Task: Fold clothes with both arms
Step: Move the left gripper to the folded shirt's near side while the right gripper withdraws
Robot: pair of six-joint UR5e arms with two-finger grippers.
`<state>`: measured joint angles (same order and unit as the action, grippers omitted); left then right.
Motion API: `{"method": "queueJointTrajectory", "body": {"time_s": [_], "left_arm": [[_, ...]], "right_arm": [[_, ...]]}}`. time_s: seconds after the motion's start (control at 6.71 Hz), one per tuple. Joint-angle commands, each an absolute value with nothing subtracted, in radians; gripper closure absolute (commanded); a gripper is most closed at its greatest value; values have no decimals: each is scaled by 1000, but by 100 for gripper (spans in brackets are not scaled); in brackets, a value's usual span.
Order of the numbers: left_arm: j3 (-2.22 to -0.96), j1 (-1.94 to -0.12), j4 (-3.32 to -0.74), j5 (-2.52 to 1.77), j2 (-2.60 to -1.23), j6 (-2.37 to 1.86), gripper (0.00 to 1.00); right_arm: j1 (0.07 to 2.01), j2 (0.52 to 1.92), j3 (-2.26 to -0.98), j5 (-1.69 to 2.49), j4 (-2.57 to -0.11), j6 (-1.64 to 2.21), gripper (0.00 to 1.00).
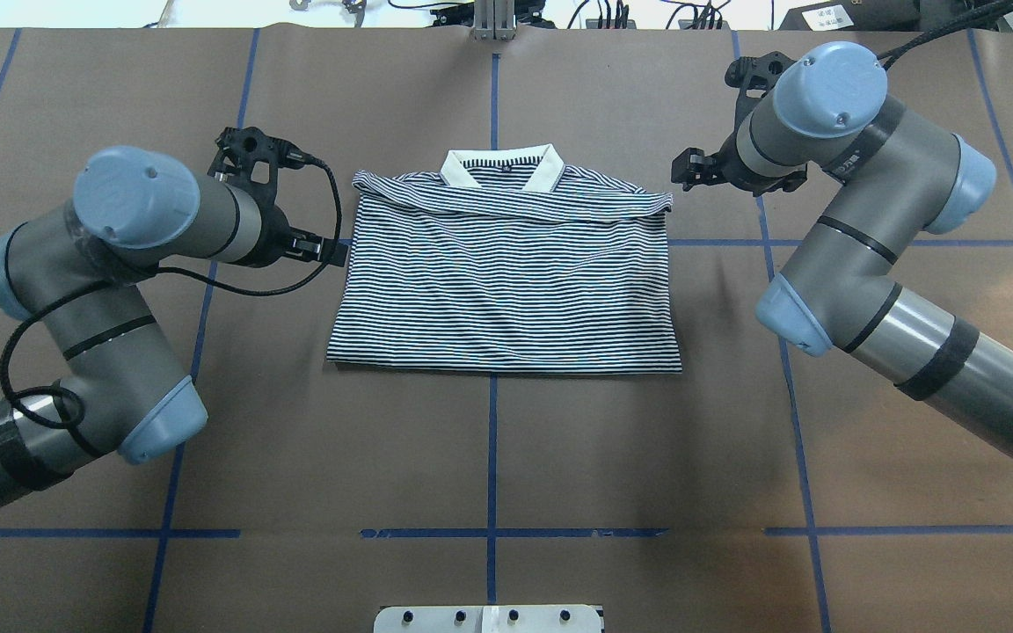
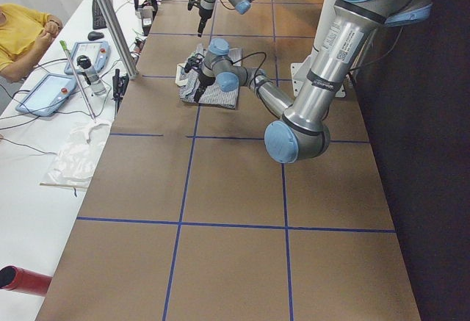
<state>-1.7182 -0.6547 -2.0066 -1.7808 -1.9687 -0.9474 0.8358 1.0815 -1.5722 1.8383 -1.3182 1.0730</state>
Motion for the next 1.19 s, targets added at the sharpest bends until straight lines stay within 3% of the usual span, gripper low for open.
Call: {"method": "queueJointTrajectory", "body": {"time_s": [0.0,0.15,0.74,0.89,1.04], "left_arm": [[-1758,-531,-2055,-1720,-1908,-1205,41],[-1747,-488,-2056,-1692,-1910,-1268,48],[-1732,-471,-2056,-1690,-1913,-1269,52],[-1732,-471,-2056,-1692,-1917,-1270,85],[-1732,-471,-2056,-1692,-1917,-1269,100]], "right_arm": [[838,1100,-1600,1844,-1324,1071,0],[838,1100,-1600,1844,-1325,1071,0],[839,1106,-1598,1841,-1325,1071,0],[839,1108,-1598,1841,-1325,1071,0],[839,1108,-1598,1841,-1325,1071,0]]}}
